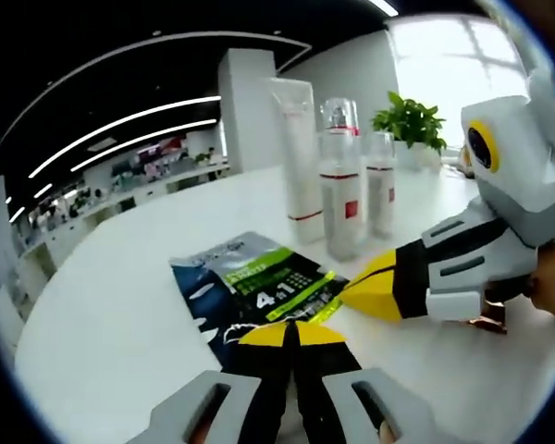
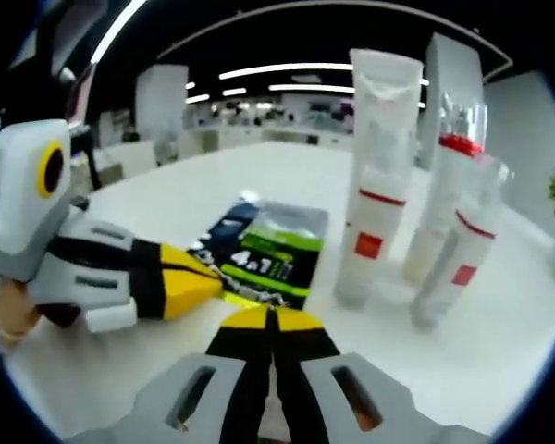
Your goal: Arrange the skincare products in the storage area until every visible bottle or jar stands upright without overlapping.
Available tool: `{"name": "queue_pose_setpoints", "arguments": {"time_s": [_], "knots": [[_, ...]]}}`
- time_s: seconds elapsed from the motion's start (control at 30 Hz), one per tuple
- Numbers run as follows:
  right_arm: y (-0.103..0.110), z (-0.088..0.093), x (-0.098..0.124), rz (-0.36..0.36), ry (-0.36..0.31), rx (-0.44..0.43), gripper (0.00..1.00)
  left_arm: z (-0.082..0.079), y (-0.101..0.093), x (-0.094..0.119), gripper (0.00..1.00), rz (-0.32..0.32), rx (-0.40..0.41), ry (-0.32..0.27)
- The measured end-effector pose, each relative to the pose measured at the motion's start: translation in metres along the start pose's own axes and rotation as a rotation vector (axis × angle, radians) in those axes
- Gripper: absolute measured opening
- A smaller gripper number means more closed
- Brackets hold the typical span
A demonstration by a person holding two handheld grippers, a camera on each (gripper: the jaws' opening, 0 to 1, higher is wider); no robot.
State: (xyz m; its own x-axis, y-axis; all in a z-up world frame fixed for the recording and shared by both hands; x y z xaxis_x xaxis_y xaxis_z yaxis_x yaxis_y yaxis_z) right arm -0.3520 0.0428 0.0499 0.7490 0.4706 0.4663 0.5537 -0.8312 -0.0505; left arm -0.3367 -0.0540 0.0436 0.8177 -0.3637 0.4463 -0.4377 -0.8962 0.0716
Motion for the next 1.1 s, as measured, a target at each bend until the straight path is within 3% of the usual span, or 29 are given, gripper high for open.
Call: {"name": "queue_pose_setpoints", "arguments": {"time_s": [0.6, 0.87, 0.93, 1.1], "knots": [[0.006, -0.001, -0.003, -0.024, -0.017, 0.023, 0.00, -0.002, 0.010, -0.006, 0.01, -0.009, 0.018, -0.013], [0.005, -0.002, -0.003, -0.027, -0.016, 0.040, 0.00, -0.003, 0.009, -0.003, 0.02, -0.024, -0.017, -0.017], [0.003, -0.005, -0.001, -0.016, -0.029, 0.046, 0.00, -0.005, 0.008, -0.001, 0.02, -0.027, -0.018, -0.031], [0.005, -0.015, 0.006, -0.065, -0.097, -0.004, 0.00, -0.020, 0.006, 0.011, 0.02, -0.035, -0.030, -0.137]]}}
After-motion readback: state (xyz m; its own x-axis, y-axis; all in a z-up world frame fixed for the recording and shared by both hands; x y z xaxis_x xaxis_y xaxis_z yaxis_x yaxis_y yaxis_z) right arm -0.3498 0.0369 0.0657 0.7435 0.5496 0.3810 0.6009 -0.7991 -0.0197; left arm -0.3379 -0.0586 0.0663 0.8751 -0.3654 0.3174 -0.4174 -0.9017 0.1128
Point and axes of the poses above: the point that each gripper's makers call its tool centre point, and the gripper's own axes: x roughly backward along the fingers, y roughly to its left, z roughly out of its underside, the point moved 5 cm from there along x, roughly backward along the fingers, and after that the axes turned 3 degrees about -z, right-handed, at the moved point
